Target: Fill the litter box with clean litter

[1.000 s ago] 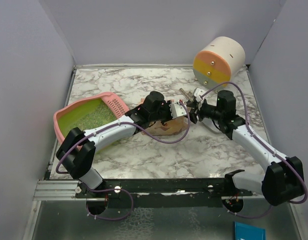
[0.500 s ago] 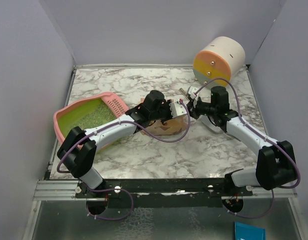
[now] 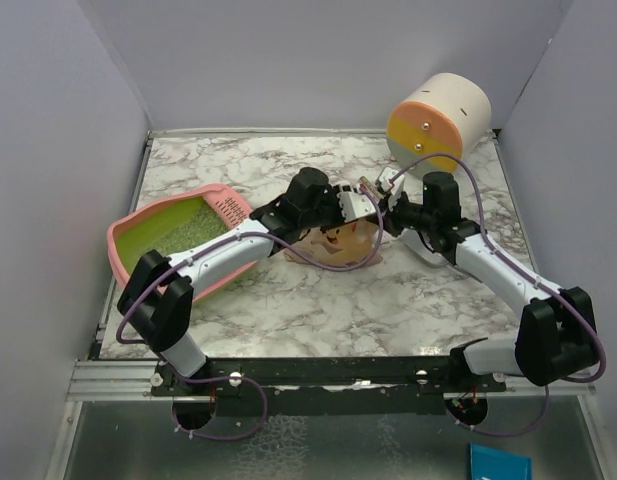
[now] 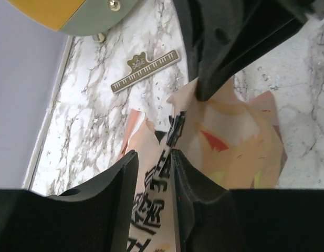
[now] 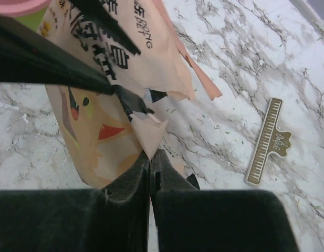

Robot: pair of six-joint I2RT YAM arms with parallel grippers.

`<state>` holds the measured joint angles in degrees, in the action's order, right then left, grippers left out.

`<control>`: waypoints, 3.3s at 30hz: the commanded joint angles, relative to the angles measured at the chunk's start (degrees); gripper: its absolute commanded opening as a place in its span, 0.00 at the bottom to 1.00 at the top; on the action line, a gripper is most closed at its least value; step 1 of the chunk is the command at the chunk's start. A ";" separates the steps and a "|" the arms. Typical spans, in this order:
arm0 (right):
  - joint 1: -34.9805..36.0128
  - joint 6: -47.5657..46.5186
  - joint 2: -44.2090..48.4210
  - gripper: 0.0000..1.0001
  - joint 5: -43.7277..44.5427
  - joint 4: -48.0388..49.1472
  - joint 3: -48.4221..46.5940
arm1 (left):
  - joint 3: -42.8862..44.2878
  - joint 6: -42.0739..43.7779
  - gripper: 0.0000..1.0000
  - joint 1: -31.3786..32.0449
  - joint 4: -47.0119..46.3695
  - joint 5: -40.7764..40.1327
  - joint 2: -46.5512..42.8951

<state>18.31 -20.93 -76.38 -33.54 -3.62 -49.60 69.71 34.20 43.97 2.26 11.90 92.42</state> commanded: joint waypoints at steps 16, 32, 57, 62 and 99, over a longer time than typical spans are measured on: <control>-0.38 1.60 3.51 0.01 -1.39 0.11 0.90 | 21.92 -4.18 0.70 -25.48 11.21 66.01 9.14; -0.44 2.61 4.65 0.01 -2.21 -1.08 -0.83 | 25.20 14.00 0.72 -17.20 32.84 45.89 12.13; -0.41 2.74 4.53 0.01 2.37 -2.32 -1.00 | 20.07 8.95 0.00 -19.53 29.03 12.77 11.72; -0.46 3.96 3.67 0.01 3.52 -0.19 -1.30 | 15.39 1.07 0.00 -19.52 24.64 9.21 4.38; -4.48 25.54 -29.35 0.48 23.67 -18.11 -38.15 | -17.96 -26.62 0.44 -17.25 -13.89 2.33 -29.56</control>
<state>16.38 0.47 -97.76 -10.96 -16.23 -84.36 54.65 8.25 26.63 -7.75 17.56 65.76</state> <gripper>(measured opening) 0.466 0.442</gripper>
